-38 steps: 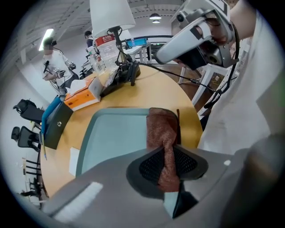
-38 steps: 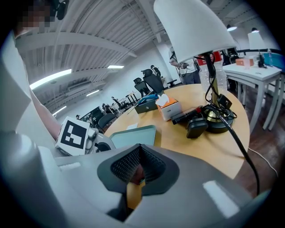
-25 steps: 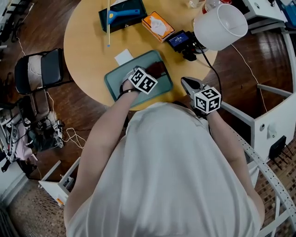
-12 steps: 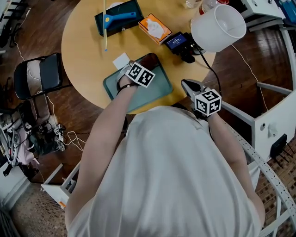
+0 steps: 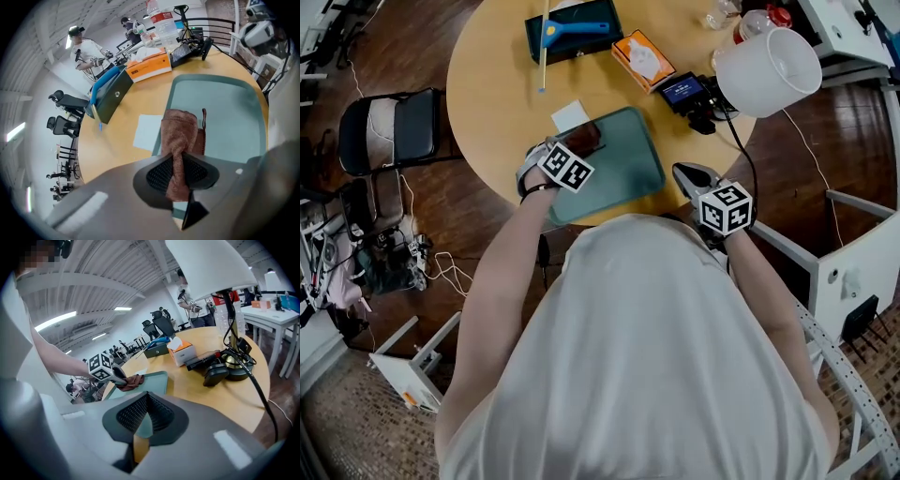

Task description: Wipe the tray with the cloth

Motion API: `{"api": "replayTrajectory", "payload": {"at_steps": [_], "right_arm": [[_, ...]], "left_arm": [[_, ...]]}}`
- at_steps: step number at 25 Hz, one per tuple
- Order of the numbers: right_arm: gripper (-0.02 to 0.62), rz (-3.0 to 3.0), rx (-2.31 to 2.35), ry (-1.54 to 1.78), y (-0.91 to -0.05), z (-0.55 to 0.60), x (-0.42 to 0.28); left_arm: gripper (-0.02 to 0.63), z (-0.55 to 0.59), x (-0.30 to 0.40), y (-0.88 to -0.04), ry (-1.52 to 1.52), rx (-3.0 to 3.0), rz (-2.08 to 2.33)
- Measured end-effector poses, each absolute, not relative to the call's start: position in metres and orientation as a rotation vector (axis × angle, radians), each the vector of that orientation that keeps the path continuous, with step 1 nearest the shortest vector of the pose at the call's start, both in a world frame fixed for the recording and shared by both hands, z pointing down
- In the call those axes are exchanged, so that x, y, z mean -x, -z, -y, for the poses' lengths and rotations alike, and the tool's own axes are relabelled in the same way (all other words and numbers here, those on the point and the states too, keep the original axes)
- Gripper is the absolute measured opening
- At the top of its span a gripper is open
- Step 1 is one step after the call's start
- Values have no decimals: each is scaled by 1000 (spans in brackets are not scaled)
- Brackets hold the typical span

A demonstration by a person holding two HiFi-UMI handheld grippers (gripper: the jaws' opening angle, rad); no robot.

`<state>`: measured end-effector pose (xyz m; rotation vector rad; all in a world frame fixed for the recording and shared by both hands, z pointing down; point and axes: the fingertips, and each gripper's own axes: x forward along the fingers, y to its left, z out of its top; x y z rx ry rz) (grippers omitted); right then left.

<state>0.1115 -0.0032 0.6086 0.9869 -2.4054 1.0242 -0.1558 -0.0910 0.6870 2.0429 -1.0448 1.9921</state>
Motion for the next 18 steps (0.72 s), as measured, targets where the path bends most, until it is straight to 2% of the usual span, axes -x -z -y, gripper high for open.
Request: {"api": "replayTrajectory", "payload": {"at_steps": [8,18], "right_arm": [[3,2414,-914,-995,-609,-1,-86],[3,2413,-910,-988,-607,-4,-79]], "left_arm": [[380,65,226,-689,-2022,-1973,1087],[380,25,209,-690,-2011,-2070,1038]]}}
